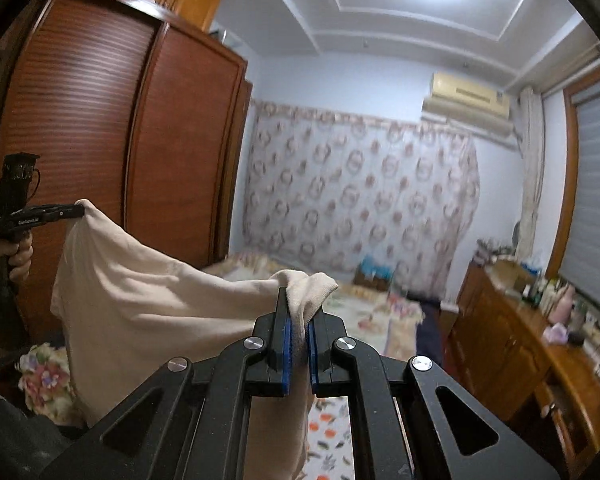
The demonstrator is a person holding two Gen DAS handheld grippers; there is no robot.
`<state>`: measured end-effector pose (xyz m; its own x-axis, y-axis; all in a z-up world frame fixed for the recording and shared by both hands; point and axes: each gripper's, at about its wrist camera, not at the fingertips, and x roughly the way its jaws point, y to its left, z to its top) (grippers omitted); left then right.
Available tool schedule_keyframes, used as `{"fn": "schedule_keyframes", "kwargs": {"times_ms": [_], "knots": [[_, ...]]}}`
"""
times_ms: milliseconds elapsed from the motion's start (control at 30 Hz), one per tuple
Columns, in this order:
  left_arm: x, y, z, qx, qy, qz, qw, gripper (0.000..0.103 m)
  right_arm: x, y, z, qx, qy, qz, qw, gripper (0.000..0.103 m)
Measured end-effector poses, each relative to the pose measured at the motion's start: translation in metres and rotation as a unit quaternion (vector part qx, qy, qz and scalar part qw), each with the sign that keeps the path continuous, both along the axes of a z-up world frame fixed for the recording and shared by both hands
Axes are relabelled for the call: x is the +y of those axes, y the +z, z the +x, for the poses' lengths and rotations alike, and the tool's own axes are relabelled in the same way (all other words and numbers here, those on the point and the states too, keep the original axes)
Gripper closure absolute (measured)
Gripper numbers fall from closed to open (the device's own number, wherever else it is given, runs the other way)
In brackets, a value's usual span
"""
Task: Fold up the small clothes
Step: 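Grasp the peach shirt hem with both tools and lift it high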
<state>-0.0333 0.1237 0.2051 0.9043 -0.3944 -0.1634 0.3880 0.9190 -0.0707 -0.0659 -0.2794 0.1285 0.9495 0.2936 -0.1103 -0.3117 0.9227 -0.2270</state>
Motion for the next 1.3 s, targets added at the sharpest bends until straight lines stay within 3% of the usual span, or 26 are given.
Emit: {"fn": "schedule_keyframes", "kwargs": {"times_ms": [333, 500, 567, 700, 900, 1033, 1200, 1300], "knots": [[0.020, 0.063, 0.009, -0.061, 0.024, -0.012, 0.9978, 0.097, -0.001, 0.069, -0.036, -0.086, -0.005, -0.004, 0.996, 0.097], [0.023, 0.062, 0.054, -0.050, 0.052, -0.002, 0.9974, 0.097, 0.006, 0.077, 0.005, -0.085, -0.027, -0.028, 0.996, 0.097], [0.024, 0.049, 0.075, -0.032, 0.058, -0.001, 0.9978, 0.097, 0.012, 0.065, 0.039, -0.062, -0.036, -0.036, 0.997, 0.097], [0.016, -0.007, 0.141, 0.008, 0.084, 0.032, 0.9959, 0.097, 0.029, 0.036, 0.096, -0.008, -0.042, -0.048, 0.998, 0.097], [0.009, -0.100, 0.241, 0.092, 0.100, 0.050, 0.9894, 0.097, 0.032, -0.045, 0.205, 0.066, -0.045, -0.041, 0.996, 0.097], [0.002, -0.142, 0.288, 0.138, 0.105, 0.056, 0.9832, 0.097, 0.040, -0.086, 0.269, 0.112, -0.052, -0.045, 0.991, 0.097], [-0.008, -0.186, 0.335, 0.182, 0.109, 0.069, 0.9747, 0.097, 0.057, -0.105, 0.334, 0.148, -0.058, -0.055, 0.986, 0.097], [-0.009, -0.201, 0.352, 0.199, 0.112, 0.074, 0.9708, 0.097, 0.072, -0.081, 0.380, 0.168, -0.063, -0.059, 0.982, 0.097]]}}
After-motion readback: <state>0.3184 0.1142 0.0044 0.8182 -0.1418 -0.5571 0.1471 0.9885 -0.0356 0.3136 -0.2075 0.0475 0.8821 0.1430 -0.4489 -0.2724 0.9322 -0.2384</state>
